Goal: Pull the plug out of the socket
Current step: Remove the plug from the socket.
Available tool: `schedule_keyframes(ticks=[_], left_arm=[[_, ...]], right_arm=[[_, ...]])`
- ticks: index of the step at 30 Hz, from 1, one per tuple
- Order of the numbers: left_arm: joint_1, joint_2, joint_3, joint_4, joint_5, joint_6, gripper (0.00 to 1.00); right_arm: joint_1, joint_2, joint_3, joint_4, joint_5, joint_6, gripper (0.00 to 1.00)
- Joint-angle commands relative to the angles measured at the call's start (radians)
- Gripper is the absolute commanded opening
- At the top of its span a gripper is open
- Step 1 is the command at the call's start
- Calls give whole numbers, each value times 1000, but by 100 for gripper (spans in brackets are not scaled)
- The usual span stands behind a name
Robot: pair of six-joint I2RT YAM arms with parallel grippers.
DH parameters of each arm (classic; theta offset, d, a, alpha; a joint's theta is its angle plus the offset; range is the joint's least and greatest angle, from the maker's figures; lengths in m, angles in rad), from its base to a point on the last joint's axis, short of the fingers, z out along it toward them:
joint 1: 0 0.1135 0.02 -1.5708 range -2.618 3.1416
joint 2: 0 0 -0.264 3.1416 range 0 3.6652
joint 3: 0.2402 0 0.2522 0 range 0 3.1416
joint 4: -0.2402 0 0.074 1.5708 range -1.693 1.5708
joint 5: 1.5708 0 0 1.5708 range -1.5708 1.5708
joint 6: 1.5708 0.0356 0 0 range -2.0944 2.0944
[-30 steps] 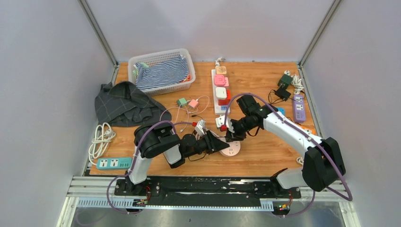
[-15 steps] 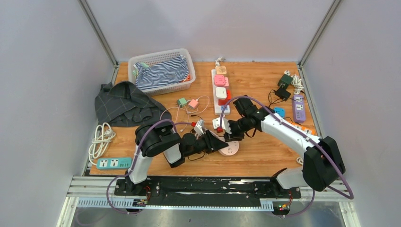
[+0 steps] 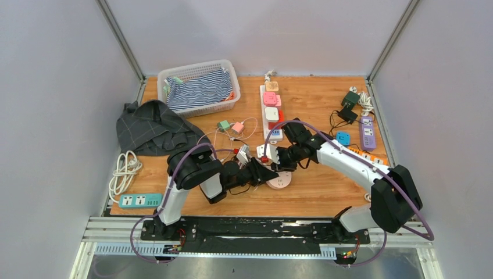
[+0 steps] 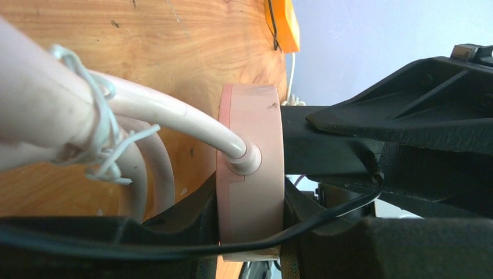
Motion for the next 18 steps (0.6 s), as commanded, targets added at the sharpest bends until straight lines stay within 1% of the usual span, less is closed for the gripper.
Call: schedule_keyframes(ticks=[1, 2, 3, 5, 7, 9, 11, 13, 15, 18], left_arm=[[16, 4, 19, 78, -1, -7, 0], [17, 2, 21, 78, 0, -4, 0], [18, 0, 23, 78, 0, -4, 0], [20, 1, 29, 77, 4, -3, 0], [20, 7, 31, 78, 3, -2, 0], [24, 16, 31, 79, 5, -4, 0], [29, 26, 29, 79, 10, -4, 0], [35, 30, 23, 79, 13, 0, 0], [39, 33, 16, 79, 14, 5, 0], [41, 42, 9, 79, 13, 11, 0]], right_arm=[[-2, -37, -1, -143, -302, -145, 0], [18, -47, -9, -236, -380, -268, 0], [38, -51, -13, -255, -405, -300, 0], [59, -26, -3, -256, -376, -291, 0], [70, 1, 13, -234, -319, -248, 0], [73, -8, 8, -153, -237, -160, 0], [65, -34, -5, -38, -82, -40, 0], [1, -35, 9, 26, 18, 54, 0], [-65, -47, 11, 38, -7, 93, 0], [-95, -90, -6, 46, -38, 90, 0]])
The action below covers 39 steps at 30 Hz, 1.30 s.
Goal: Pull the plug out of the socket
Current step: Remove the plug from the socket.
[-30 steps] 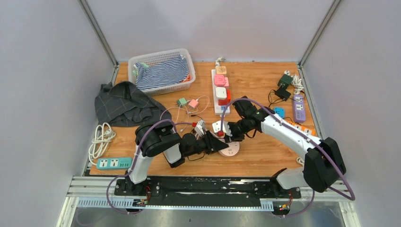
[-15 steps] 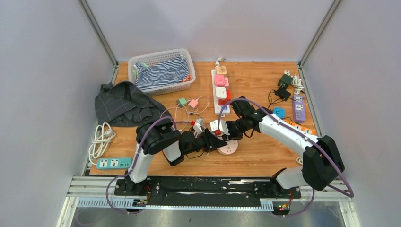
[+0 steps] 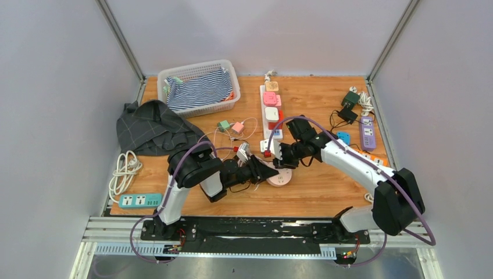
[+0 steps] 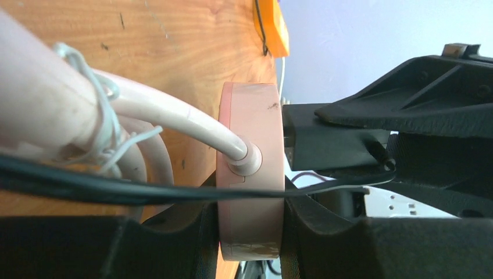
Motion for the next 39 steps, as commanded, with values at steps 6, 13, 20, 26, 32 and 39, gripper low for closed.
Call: schedule_keyframes(ticks=[6, 13, 20, 26, 32, 39], left_arm=[[13, 45, -18, 41, -25, 37, 0], [13, 43, 1, 40, 8, 74, 0], [13, -33, -13, 38, 42, 166, 19], [13, -104, -54, 27, 55, 226, 50], [13, -113, -65, 25, 136, 263, 62], [18, -165, -122, 23, 177, 327, 66]], right_arm=[[-43, -77, -11, -103, -234, -90, 0], [31, -75, -5, -168, -244, -183, 0], [-25, -60, 9, -61, -128, -11, 0], [-117, -80, 14, -39, -156, 40, 0], [-185, -82, 9, -19, -191, 82, 0], [-222, -75, 8, 17, -146, 134, 0]])
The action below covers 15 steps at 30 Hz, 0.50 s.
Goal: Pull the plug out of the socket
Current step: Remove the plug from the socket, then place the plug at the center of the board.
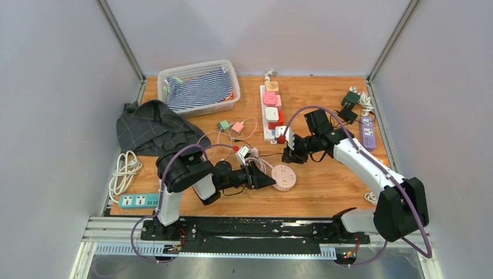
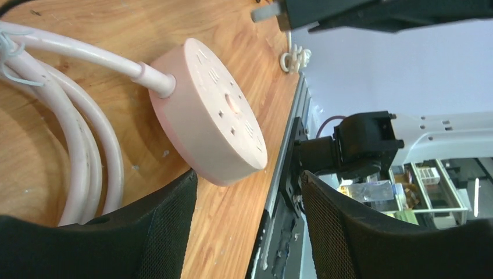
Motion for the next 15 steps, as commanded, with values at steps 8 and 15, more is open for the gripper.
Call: schedule_keyframes(ticks=[8, 15], left_arm=[[69, -140, -85, 28, 132, 124, 70], [144, -231, -150, 10, 163, 194, 72]], right_arm=[[-130, -81, -11, 86, -17, 102, 0], [-213, -165, -24, 100, -60, 115, 0]])
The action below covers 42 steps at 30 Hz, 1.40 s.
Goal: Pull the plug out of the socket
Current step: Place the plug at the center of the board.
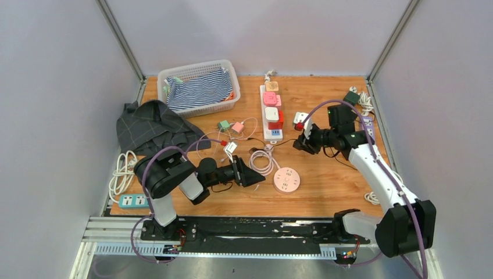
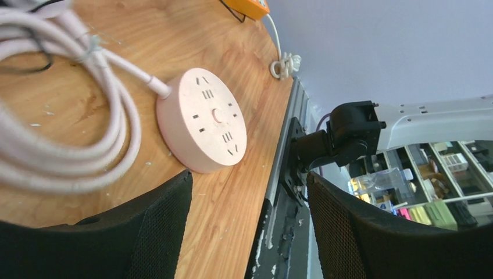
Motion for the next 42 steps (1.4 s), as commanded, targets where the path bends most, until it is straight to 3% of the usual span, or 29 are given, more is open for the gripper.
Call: schedule_keyframes(ticks=[1, 12, 20, 23, 25, 31, 33, 35, 42], left_arm=[[47, -77, -50, -7, 37, 95, 72], [63, -453, -99, -489, -109, 390, 73], [63, -811, -172, -722, -301, 534, 75], [63, -870, -203, -732, -361, 531, 88], [63, -877, -213, -732, -388, 520, 99], [63, -738, -180, -732, -414, 459, 100], [63, -677, -154, -731, -387, 460, 100], [63, -628, -136, -729, -369, 466, 100], [63, -572, -141, -710, -383, 481, 100]], right_arm=[[-65, -65, -17, 25, -51, 31, 0], [-207, -237, -15, 65, -62, 85, 0], [-229, -198, 62, 130, 122, 141, 0], [-235, -152, 87, 174, 212, 167, 0], [-251, -117, 101, 198, 253, 187, 0], [-354, -67, 46, 316, 299, 279, 1], [-389, -67, 15, 352, 296, 286, 13], [-427, -58, -6, 389, 280, 300, 17], [-478, 101, 31, 496, 372, 352, 4]])
